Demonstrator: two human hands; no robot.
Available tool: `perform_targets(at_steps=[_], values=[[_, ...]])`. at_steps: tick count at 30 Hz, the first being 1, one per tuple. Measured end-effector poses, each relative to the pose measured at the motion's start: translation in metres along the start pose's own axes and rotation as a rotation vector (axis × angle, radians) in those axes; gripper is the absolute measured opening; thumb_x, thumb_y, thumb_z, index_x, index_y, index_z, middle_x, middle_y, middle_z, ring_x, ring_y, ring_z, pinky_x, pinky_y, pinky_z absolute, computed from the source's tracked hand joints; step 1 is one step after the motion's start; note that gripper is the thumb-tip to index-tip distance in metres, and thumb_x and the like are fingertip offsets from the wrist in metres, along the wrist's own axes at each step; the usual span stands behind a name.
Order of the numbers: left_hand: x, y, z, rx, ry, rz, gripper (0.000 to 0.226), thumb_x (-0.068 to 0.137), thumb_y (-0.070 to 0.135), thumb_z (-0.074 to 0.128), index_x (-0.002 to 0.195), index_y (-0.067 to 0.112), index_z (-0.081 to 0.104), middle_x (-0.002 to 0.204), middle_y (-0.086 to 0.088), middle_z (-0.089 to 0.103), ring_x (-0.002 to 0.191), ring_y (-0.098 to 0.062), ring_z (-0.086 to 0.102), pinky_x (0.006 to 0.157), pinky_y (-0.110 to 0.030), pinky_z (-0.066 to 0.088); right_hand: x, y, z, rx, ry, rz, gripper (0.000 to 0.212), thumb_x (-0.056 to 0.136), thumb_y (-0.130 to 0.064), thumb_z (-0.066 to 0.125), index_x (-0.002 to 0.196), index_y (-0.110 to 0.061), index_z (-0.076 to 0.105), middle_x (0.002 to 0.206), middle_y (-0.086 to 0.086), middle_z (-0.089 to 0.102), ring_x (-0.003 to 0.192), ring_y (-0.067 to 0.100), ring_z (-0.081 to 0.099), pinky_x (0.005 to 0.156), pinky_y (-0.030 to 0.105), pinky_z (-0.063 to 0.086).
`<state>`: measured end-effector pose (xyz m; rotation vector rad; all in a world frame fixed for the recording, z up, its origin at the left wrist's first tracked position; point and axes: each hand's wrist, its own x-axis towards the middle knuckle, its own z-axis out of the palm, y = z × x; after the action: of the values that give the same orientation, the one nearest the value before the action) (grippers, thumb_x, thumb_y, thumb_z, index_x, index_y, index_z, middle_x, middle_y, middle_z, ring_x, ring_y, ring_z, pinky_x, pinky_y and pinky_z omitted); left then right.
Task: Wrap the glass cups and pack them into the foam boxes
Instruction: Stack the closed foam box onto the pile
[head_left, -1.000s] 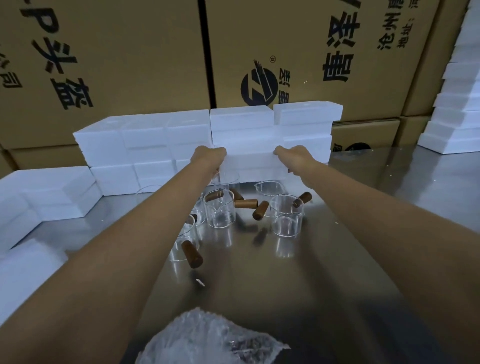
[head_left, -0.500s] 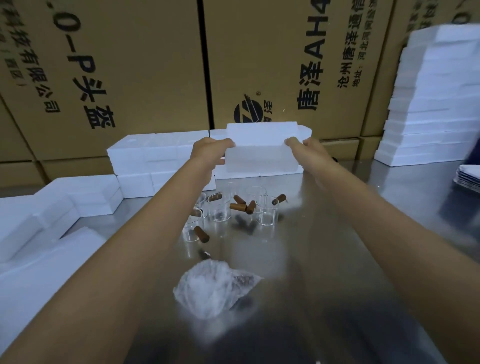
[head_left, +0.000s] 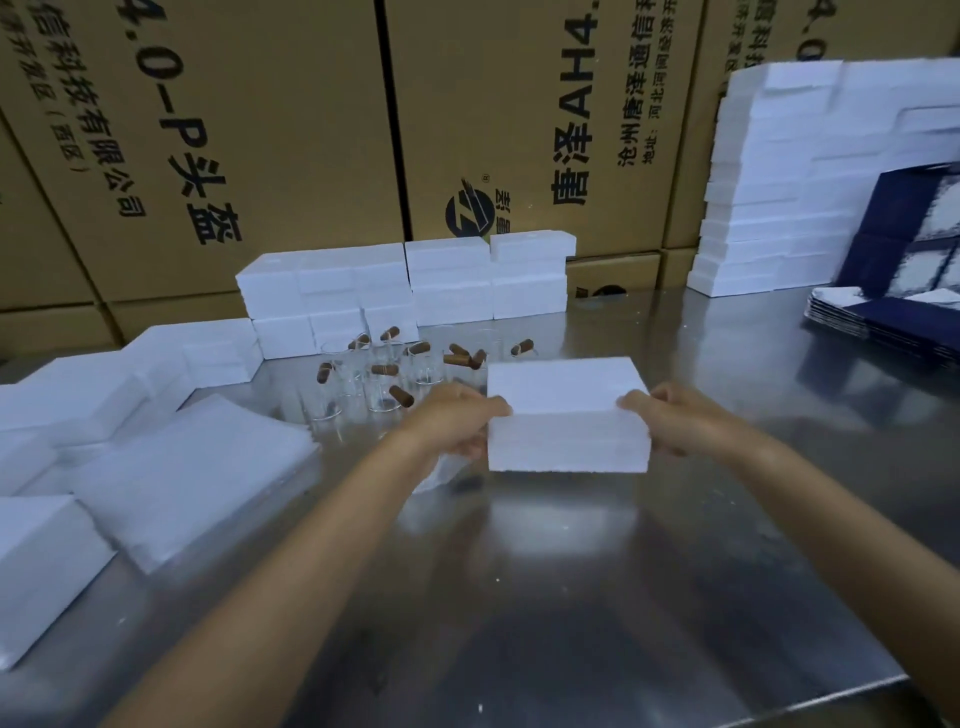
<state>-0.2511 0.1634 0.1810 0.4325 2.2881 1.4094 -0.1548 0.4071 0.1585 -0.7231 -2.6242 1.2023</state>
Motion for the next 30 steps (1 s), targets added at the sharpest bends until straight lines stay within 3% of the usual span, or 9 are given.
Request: perform_targets(at_steps=[9,13,16,19,21,24,26,28,30], values=[[0.011,-0.001,0.013,-0.008,0.054,0.088,0.015,0.097,0.03,0.06,0.094,0.015,0.058,0.093,-0.011,0.059,0.079,-0.023,0.055,0.074,-0.032,0.046,-0.008,-0.002,-0.009,0.006,0.108,-0.022,0.049,0.095,-0.05,0.048,0.078,-0.009,0.028,0.074,0.003,0.038,0.067,0.019,0.038,0.058,0.032,0.025],[0.044,0.014,0.017,-0.043,0.108,0.037,0.028,0.099,0.041,0.053,0.11,0.017,0.061,0.096,-0.003,0.062,0.076,-0.017,0.056,0.072,-0.03,0.049,0.027,-0.012,-0.009,0.082,0.109,0.039,0.042,0.099,-0.05,0.041,0.105,-0.011,0.056,0.095,0.0,0.054,0.086,0.017,0.049,0.075,0.033,0.035],[0.067,0.01,0.03,0.012,0.092,-0.037,0.042,0.099,0.043,0.051,0.126,0.012,0.058,0.104,-0.005,0.062,0.081,-0.02,0.059,0.077,-0.032,0.053,0.052,-0.006,0.006,0.102,0.066,0.103,0.048,0.102,-0.044,0.04,0.131,-0.008,0.053,0.118,0.005,0.053,0.104,0.022,0.047,0.087,0.032,0.033],[0.082,-0.003,0.039,0.082,0.052,-0.093,0.042,0.1,0.037,0.05,0.13,0.008,0.054,0.088,-0.003,0.057,0.075,-0.018,0.056,0.065,-0.028,0.048,0.066,0.007,0.024,0.113,-0.008,0.185,0.048,0.103,-0.041,0.042,0.132,-0.004,0.054,0.132,0.012,0.055,0.109,0.026,0.049,0.09,0.03,0.034],[0.088,-0.008,0.039,0.12,0.031,-0.088,0.039,0.1,0.029,0.049,0.13,0.004,0.053,0.084,-0.003,0.055,0.079,-0.02,0.056,0.07,-0.031,0.047,0.069,0.012,0.03,0.098,-0.003,0.192,0.047,0.102,-0.041,0.045,0.125,-0.003,0.058,0.132,0.014,0.057,0.104,0.026,0.052,0.089,0.031,0.038],[0.09,-0.006,0.021,0.226,0.069,0.054,0.04,0.099,0.019,0.049,0.138,0.008,0.051,0.115,-0.004,0.057,0.107,-0.021,0.054,0.09,-0.032,0.043,0.062,0.015,0.027,0.077,-0.023,0.138,0.059,0.099,-0.049,0.047,0.127,0.001,0.056,0.134,0.021,0.056,0.114,0.034,0.056,0.097,0.039,0.043],[0.077,-0.003,-0.006,0.318,0.05,0.138,0.039,0.098,0.024,0.054,0.137,0.02,0.054,0.134,0.002,0.053,0.114,-0.014,0.049,0.092,-0.027,0.041,0.049,0.016,0.021,0.032,-0.104,0.092,0.077,0.086,-0.072,0.05,0.131,-0.01,0.052,0.137,0.006,0.055,0.12,0.025,0.053,0.097,0.038,0.043],[0.058,-0.008,-0.039,0.475,-0.086,0.166,0.043,0.088,0.04,0.065,0.127,0.024,0.057,0.124,0.008,0.055,0.106,-0.01,0.053,0.082,-0.018,0.044,0.032,0.016,0.014,-0.033,-0.207,0.065,0.102,0.063,-0.093,0.051,0.14,-0.027,0.04,0.134,-0.021,0.04,0.126,0.012,0.045,0.093,0.031,0.036],[0.041,-0.023,-0.063,0.649,-0.205,0.072,0.067,0.075,0.045,0.076,0.134,0.03,0.048,0.122,0.01,0.048,0.109,-0.012,0.052,0.087,-0.019,0.046,0.02,0.019,0.012,-0.077,-0.311,-0.003,0.118,0.049,-0.096,0.059,0.147,-0.041,0.025,0.137,-0.025,0.03,0.133,0.009,0.036,0.101,0.029,0.032]])
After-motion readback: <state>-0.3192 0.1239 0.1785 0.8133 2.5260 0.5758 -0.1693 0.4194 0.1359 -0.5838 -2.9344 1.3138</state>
